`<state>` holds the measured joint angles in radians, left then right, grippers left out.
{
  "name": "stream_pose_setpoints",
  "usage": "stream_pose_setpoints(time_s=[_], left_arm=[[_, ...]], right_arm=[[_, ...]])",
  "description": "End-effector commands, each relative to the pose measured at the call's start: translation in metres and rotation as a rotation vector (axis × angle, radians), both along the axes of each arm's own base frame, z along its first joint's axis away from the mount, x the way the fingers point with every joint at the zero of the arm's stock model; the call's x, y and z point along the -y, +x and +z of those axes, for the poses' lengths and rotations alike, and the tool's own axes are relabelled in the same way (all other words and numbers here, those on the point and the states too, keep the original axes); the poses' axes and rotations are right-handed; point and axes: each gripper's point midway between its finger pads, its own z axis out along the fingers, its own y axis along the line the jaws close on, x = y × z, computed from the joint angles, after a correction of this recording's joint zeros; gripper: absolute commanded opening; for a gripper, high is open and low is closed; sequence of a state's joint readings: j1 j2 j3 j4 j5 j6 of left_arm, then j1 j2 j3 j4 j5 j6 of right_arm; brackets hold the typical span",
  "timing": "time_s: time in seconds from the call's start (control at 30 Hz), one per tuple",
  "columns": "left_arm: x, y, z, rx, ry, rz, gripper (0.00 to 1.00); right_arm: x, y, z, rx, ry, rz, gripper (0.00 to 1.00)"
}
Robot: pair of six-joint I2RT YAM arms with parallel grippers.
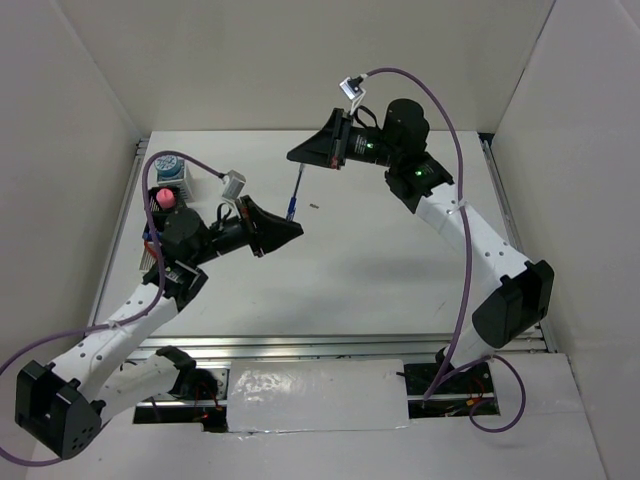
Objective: Sort the stationery into containers
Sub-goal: Close the pen cap on the pen.
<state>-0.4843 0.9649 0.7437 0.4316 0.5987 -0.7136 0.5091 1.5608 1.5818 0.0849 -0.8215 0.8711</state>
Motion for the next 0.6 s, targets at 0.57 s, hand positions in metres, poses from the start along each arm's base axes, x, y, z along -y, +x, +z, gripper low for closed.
stream_pose_setpoints(time_s=[0.57], left_arm=[[-0.002, 0.012, 0.069, 0.118, -0.117, 0.048, 0.00]], right_arm=[[-0.024, -0.007, -0.025, 0.078, -0.129, -0.014, 0.00]])
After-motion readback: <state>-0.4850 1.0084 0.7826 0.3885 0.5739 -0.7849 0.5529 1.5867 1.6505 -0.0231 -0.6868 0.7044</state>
